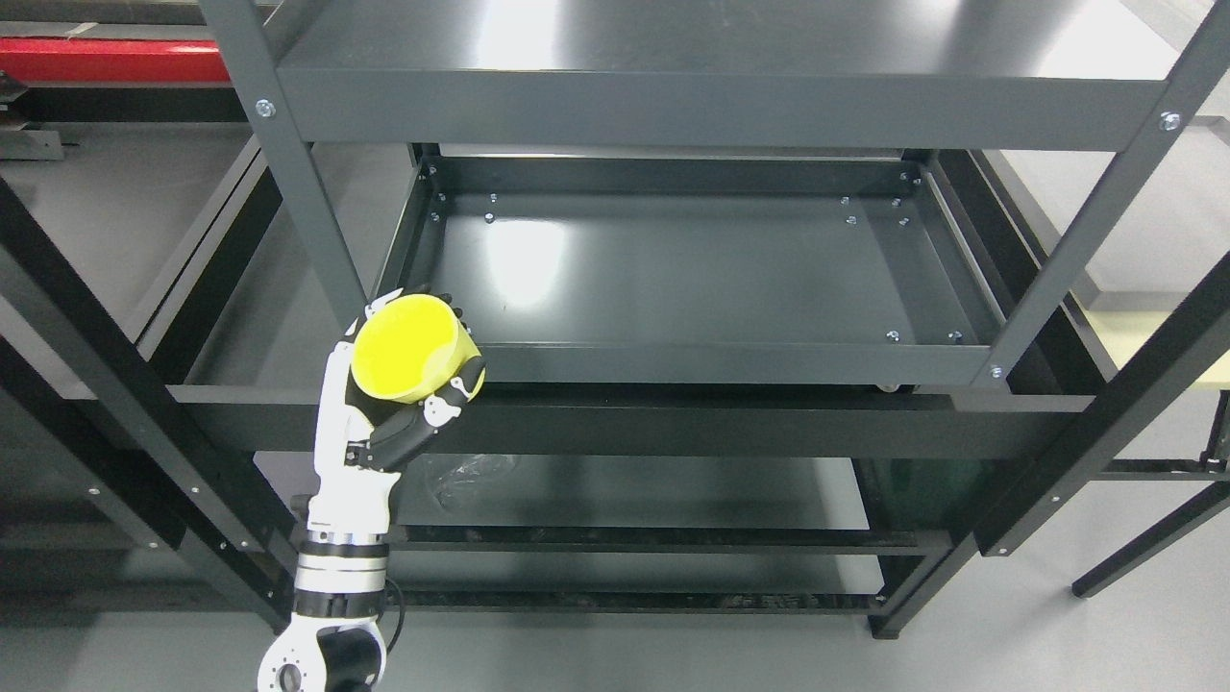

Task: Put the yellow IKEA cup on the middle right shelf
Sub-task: 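Raise the yellow cup with the left hand up onto the upper shelf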

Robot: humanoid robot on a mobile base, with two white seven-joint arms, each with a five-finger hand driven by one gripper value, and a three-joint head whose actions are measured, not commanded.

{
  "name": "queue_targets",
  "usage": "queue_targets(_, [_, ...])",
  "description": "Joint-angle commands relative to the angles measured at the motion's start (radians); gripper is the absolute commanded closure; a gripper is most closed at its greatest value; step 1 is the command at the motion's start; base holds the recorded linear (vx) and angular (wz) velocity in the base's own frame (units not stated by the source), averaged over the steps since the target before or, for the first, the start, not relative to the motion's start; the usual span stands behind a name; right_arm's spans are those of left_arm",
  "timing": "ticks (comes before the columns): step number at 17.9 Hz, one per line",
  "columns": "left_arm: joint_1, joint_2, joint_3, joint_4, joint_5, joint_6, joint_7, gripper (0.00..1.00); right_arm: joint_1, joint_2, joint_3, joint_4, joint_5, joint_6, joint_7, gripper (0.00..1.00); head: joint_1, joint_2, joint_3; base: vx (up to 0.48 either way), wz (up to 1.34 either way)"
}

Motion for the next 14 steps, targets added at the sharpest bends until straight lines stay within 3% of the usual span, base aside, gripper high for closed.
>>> queue_targets(1, [-0.014,0.017,-0.125,-0.024,-0.002,-0.017,-0.001,0.99,0.014,-0.017,0.017,0.0,-0.025,0.001,0.001,0.01,0.0,0.0,0.0,0.027,-0.05])
queue_targets(8, [-0.071,0.017,-0.253,-0.024,0.0,-0.026,-0.001,0.99,0.014,-0.017,0.017,0.0,-0.025,0.001,0.001,0.01,0.0,0.0,0.0,0.01,-0.02])
queue_targets(14, [-0.251,0.017,-0.432,-0.024,0.0,-0.034,-0.001,0.99,0.014,-0.017,0.017,0.0,-0.025,0.001,0.001,0.01,0.0,0.0,0.0,0.008,-0.05])
